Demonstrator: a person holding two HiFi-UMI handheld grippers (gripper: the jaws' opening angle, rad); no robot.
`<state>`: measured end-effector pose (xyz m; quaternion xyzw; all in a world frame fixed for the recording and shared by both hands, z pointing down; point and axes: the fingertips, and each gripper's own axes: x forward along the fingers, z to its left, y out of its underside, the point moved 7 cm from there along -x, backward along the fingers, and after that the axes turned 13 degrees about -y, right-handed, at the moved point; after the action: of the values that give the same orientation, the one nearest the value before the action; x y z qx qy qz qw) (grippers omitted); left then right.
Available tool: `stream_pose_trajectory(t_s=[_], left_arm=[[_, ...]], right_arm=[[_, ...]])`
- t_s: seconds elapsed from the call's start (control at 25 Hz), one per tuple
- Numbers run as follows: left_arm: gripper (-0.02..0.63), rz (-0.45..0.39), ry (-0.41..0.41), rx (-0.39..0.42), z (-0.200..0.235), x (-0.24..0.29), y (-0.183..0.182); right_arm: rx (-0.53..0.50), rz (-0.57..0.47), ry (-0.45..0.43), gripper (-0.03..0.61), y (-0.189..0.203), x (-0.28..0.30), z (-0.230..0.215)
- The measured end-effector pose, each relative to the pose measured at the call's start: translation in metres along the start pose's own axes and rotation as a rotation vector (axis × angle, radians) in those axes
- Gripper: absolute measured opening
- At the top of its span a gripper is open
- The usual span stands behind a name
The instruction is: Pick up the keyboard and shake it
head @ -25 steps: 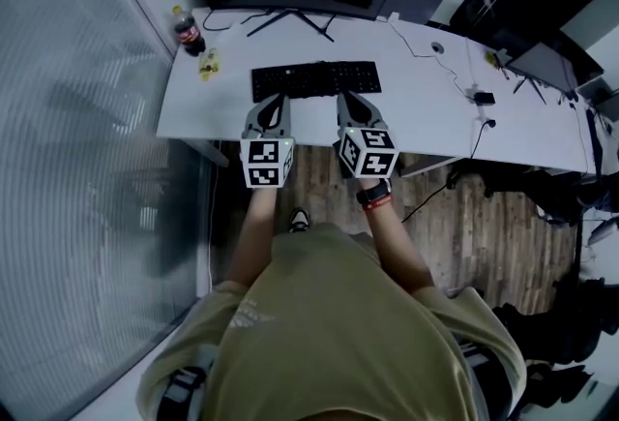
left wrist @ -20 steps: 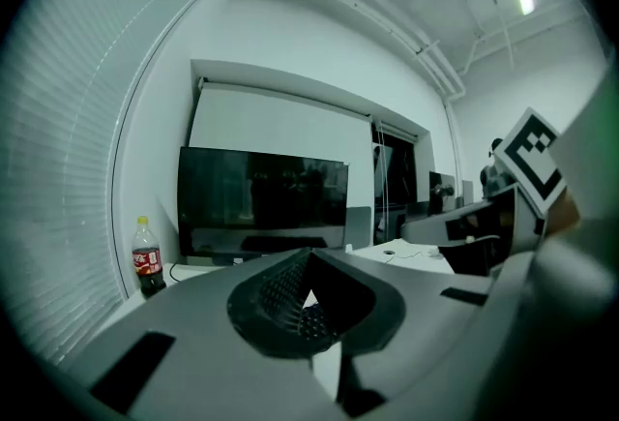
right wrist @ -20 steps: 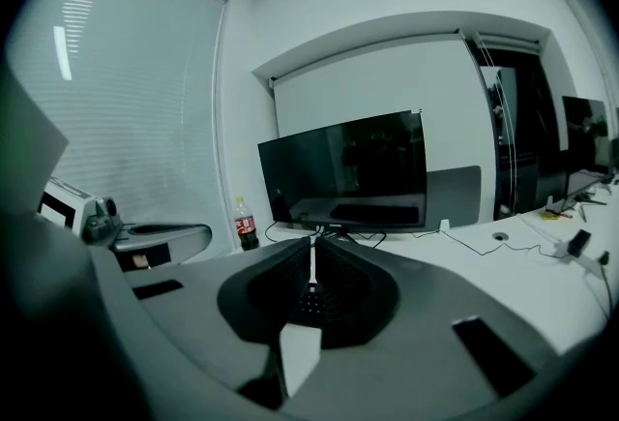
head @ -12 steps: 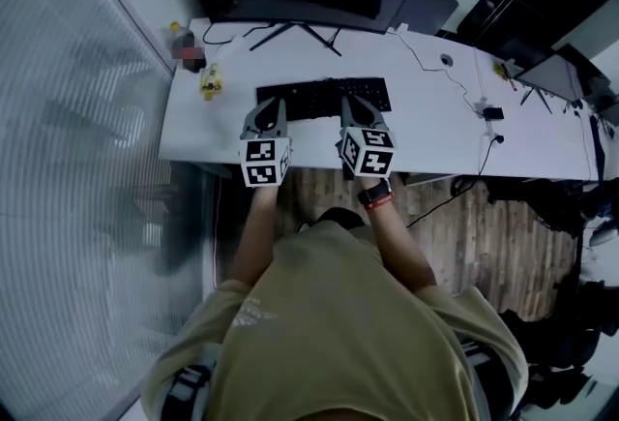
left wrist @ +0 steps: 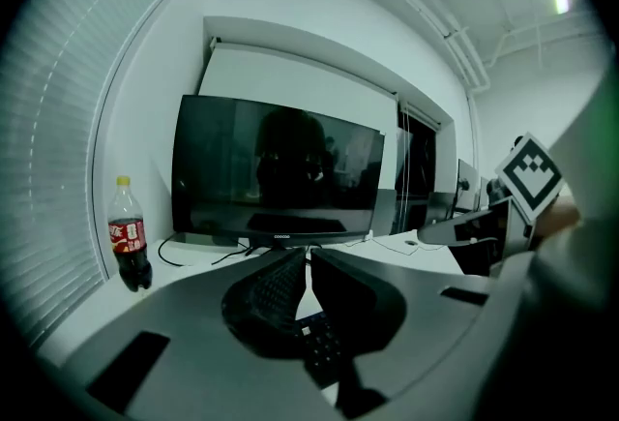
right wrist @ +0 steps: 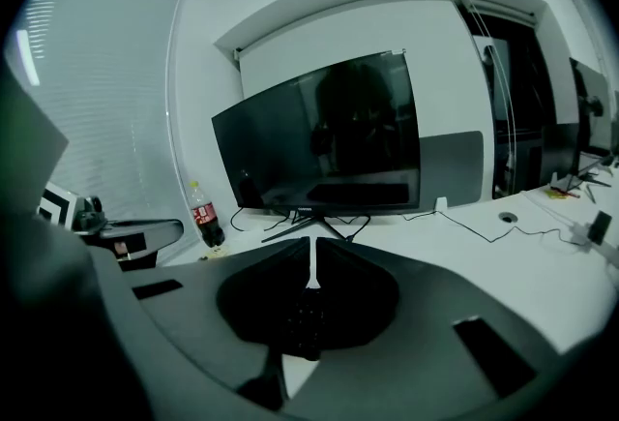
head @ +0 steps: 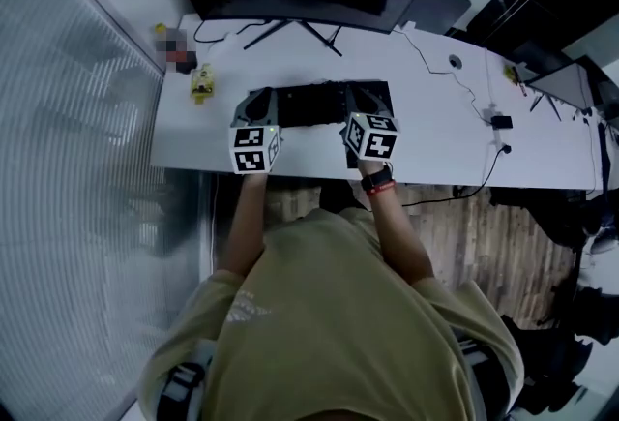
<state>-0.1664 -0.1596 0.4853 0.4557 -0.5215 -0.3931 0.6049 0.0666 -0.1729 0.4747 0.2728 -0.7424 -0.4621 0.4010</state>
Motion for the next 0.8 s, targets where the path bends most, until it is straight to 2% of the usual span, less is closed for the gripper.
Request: stream_pose_trajectory(t_s=[0.24,0.36,0.48,0.8], left_arm=[[0.02,0.068,0.004,-0.006,0.0,0.045,0.015],[0.021,0.109,0.0,-0.003,-0.002,0.067,0.024],[0.039,0.152,-0.011,0.006,0.0,0.083,0.032],[0.147,0.256,-0.033,-0.005,0.016,0.11,0.059]], right_arm=[[0.004,0.073,-0.039,0.026,0.009,0.041,-0.042],[0.029,0.103,-0.065,0.099,0.015,0.061,-0.063],[0.003,0.144,-0.087,0.158,0.021,0.077,-0.076],[0.019,0.217,-0.096,0.23,0.041,0.097,-0.107]])
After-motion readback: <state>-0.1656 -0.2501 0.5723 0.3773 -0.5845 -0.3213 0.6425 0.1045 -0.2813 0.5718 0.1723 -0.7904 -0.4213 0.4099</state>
